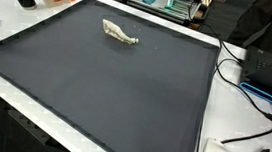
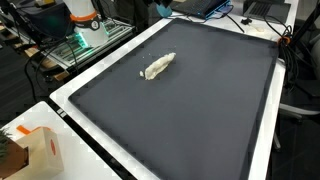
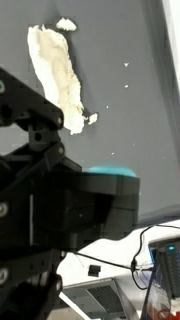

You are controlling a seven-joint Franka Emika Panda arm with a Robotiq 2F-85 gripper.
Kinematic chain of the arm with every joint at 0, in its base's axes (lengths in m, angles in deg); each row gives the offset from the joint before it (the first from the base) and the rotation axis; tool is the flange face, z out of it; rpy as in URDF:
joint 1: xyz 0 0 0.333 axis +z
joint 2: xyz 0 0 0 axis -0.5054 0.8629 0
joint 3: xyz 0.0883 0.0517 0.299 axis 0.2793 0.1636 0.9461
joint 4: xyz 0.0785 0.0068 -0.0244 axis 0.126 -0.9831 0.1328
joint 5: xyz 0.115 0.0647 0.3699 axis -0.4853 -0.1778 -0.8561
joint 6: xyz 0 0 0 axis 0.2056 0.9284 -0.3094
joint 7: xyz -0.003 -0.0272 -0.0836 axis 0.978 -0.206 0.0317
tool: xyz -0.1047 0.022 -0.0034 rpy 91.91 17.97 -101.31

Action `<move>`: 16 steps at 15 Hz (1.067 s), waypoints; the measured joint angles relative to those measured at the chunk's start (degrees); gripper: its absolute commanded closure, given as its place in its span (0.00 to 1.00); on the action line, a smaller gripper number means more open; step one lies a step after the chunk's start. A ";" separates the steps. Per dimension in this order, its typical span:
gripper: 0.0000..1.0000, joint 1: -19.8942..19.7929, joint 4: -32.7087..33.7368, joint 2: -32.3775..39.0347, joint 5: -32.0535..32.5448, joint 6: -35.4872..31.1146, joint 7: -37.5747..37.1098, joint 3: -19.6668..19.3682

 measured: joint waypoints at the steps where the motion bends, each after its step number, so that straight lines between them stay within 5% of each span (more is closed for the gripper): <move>1: 0.75 0.01 0.71 -0.04 1.88 0.54 -3.18 0.36; 9: 0.75 0.38 4.96 0.19 23.88 1.34 -24.59 5.35; 16: 0.75 1.54 6.21 2.02 46.49 1.31 -32.52 8.86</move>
